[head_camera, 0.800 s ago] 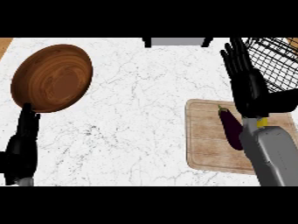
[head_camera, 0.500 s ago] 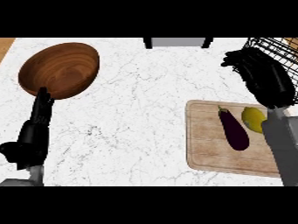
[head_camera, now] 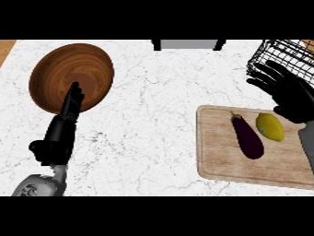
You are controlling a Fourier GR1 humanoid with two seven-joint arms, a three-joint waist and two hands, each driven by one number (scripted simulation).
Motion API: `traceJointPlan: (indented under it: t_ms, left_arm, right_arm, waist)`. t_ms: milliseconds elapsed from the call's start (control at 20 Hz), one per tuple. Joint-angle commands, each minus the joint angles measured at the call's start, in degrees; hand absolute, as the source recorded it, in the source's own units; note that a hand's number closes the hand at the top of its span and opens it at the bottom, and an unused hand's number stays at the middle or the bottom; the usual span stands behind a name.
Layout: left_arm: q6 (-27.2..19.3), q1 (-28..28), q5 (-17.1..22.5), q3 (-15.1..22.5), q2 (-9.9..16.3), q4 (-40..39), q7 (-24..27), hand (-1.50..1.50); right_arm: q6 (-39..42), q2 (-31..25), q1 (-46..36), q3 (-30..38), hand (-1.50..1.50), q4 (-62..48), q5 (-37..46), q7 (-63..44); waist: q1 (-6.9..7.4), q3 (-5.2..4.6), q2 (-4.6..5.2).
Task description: Pick the eggplant from the cutting board and place it in the tiered basket
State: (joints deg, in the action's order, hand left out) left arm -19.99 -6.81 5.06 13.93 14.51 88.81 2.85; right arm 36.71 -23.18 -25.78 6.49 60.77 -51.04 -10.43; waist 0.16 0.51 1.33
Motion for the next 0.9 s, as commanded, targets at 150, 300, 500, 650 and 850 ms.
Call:
traceJointPlan:
  t_ms: [150,300,500,650,850]
  left_arm:
    - [0.96,-2.5,-0.39,0.54,-0.04,-0.47,-2.02,0.0]
    - [0.38,-1.97,-0.64,1.43,-0.97,0.12,-2.66,0.0]
    - [-0.83,-2.61,-1.86,2.1,-1.73,-0.38,-3.61,0.0]
    - [0.16,-2.98,-1.25,0.97,-1.01,-1.59,-2.6,0.0]
    - [-0.52,-2.16,-2.6,2.31,-1.43,-0.29,-2.88,0.0]
  right_arm:
    - [27.69,-17.36,-2.72,4.46,-1.5,-9.43,-6.95,-5.51]
    - [31.18,-23.21,-5.55,3.35,-1.5,-1.69,2.78,-3.69]
    - [35.66,-27.2,-8.61,2.85,-1.5,7.09,12.75,-2.09]
    - [35.76,-28.57,-11.56,2.64,-1.5,14.62,19.85,-1.31]
    - [35.39,-27.18,-11.81,0.96,-1.5,23.4,30.25,-0.11]
  waist:
    - [1.07,-0.23,-0.3]
    - [0.84,-0.33,-0.88]
    - [0.85,-0.25,-1.05]
    - [1.21,-0.29,-0.89]
    - [1.79,-0.2,-0.9]
